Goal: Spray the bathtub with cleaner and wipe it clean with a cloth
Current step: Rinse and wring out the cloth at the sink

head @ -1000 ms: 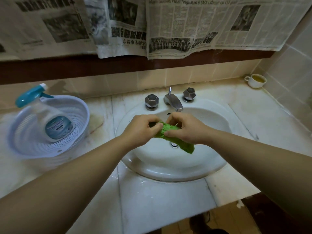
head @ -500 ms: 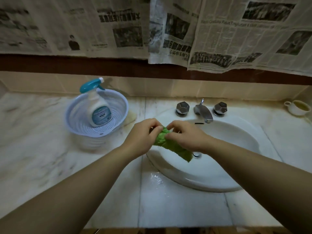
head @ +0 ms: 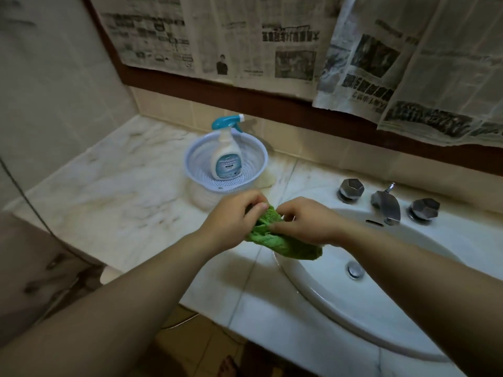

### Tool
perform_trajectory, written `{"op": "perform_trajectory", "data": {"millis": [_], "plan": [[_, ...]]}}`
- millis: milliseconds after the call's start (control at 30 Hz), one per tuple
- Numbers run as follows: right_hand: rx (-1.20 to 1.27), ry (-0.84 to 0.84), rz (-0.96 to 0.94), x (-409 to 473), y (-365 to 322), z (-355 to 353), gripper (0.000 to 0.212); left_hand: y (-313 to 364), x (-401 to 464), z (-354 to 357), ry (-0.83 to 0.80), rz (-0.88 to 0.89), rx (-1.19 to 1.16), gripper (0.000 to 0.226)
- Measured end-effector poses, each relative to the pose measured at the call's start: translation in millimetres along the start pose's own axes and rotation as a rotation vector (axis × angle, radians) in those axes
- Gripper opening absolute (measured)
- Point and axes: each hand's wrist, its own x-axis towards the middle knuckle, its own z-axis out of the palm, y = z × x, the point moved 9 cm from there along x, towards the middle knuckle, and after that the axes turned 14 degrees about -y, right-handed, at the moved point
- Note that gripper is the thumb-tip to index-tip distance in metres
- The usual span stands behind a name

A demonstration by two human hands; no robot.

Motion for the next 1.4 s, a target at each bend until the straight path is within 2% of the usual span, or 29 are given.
{"op": "perform_trajectory", "data": {"millis": [67, 133, 200, 233, 333, 367, 433, 500, 567, 633, 700, 733, 767, 867, 967, 1067, 1133, 1167, 1233, 1333, 1400], "plan": [[-0.124, 0.028, -0.07, -1, -15, -3, 0.028, 5, -13, -5, 0.021, -0.011, 0.011, 0.011], [-0.129, 0.09, -0.161, -3, -28, -6, 0.03, -1, -26, -10, -0.005, -0.067, -0.039, 0.006], [-0.032, 0.141, -0.226, -4, -30, -11, 0.027, -16, -39, -16, -0.072, -0.176, -0.11, 0.02], [0.019, 0.153, -0.238, -5, -29, -13, 0.027, -23, -46, -19, -0.096, -0.217, -0.184, 0.023], [0.066, 0.144, -0.257, -2, -28, -10, 0.033, -34, -62, -23, -0.107, -0.265, -0.516, 0.012], [0.059, 0.142, -0.265, -1, -30, -7, 0.026, -33, -65, -23, -0.103, -0.275, -0.577, 0.013], [0.099, 0.149, -0.323, -4, -42, -4, 0.009, -29, -67, -31, -0.088, -0.273, -0.549, 0.023], [0.115, 0.21, -0.4, -11, -58, -6, 0.007, -23, -68, -43, -0.072, -0.256, -0.47, 0.026], [0.084, 0.293, -0.451, -16, -72, -13, 0.02, -19, -69, -51, -0.114, -0.259, -0.43, 0.02], [0.116, 0.369, -0.407, -16, -72, -24, 0.027, -23, -74, -60, -0.125, -0.29, -0.476, 0.015], [0.309, 0.432, -0.343, -13, -55, -40, 0.021, -44, -86, -82, -0.021, -0.358, -0.514, 0.027], [0.352, 0.461, -0.319, -13, -48, -46, 0.02, -60, -94, -96, 0.062, -0.409, -0.481, 0.03], [0.288, 0.471, -0.304, -13, -48, -50, 0.022, -73, -102, -109, 0.129, -0.46, -0.429, 0.029], [-0.079, 0.354, -0.232, 5, -71, -32, 0.028, -88, -112, -125, 0.199, -0.517, -0.386, 0.028], [-0.141, 0.236, -0.174, 22, -98, -11, 0.005, -80, -95, -122, 0.113, -0.423, -0.46, 0.039], [0.013, 0.221, -0.19, 25, -123, -5, 0.049, -56, -85, -117, -0.12, -0.28, -0.335, 0.03], [0.149, 0.128, -0.282, 28, -147, 6, 0.064, -46, -88, -113, -0.273, -0.186, -0.353, 0.042], [0.234, 0.037, -0.334, 32, -157, 16, 0.062, -43, -92, -113, -0.326, -0.159, -0.397, 0.047], [0.387, -0.093, -0.369, 37, -168, 32, 0.048, -41, -98, -120, -0.365, -0.111, -0.438, 0.035], [0.335, -0.038, -0.379, 36, -178, 35, 0.013, -38, -109, -136, -0.343, -0.063, -0.439, 0.012], [0.289, -0.003, -0.386, 38, -185, 38, 0.008, -43, -116, -142, -0.318, -0.051, -0.504, 0.004]]}}
